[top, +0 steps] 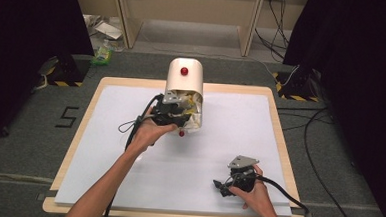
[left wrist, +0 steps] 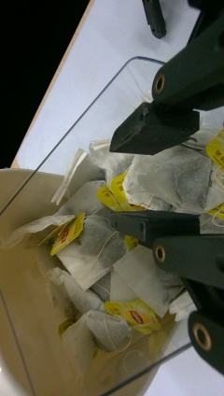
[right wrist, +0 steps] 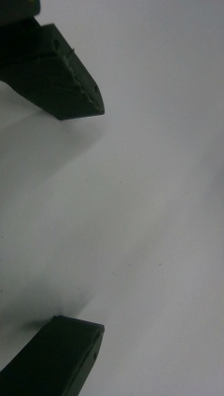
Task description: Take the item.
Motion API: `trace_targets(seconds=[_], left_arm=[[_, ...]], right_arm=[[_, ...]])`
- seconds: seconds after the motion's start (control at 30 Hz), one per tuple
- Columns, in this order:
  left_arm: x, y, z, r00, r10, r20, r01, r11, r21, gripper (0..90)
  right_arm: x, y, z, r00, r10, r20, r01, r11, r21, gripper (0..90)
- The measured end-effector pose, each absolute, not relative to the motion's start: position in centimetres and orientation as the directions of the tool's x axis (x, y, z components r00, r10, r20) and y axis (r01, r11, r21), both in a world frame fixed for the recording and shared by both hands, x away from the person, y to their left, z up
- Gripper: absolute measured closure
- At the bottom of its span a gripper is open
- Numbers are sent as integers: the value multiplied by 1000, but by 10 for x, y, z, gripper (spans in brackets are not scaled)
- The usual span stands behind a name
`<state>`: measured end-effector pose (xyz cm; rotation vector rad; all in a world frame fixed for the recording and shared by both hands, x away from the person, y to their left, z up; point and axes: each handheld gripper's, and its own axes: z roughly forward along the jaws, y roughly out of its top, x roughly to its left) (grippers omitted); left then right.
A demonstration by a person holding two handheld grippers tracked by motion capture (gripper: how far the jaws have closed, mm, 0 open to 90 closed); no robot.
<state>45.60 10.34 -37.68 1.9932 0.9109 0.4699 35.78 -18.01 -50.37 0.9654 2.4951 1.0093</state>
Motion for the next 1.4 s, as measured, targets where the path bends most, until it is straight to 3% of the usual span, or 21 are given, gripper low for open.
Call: trace_targets(seconds=[0.43,1.4], left_arm=[[459,103,-384,677,735,31,404,-406,819,885],[432,127,-330,666,739,97,234,-331,914,893]], right_arm=[[358,-180,-504,-736,676,-9,480,532,698,2],[358,-180,-504,-736,676,-8,481,531,697,2]])
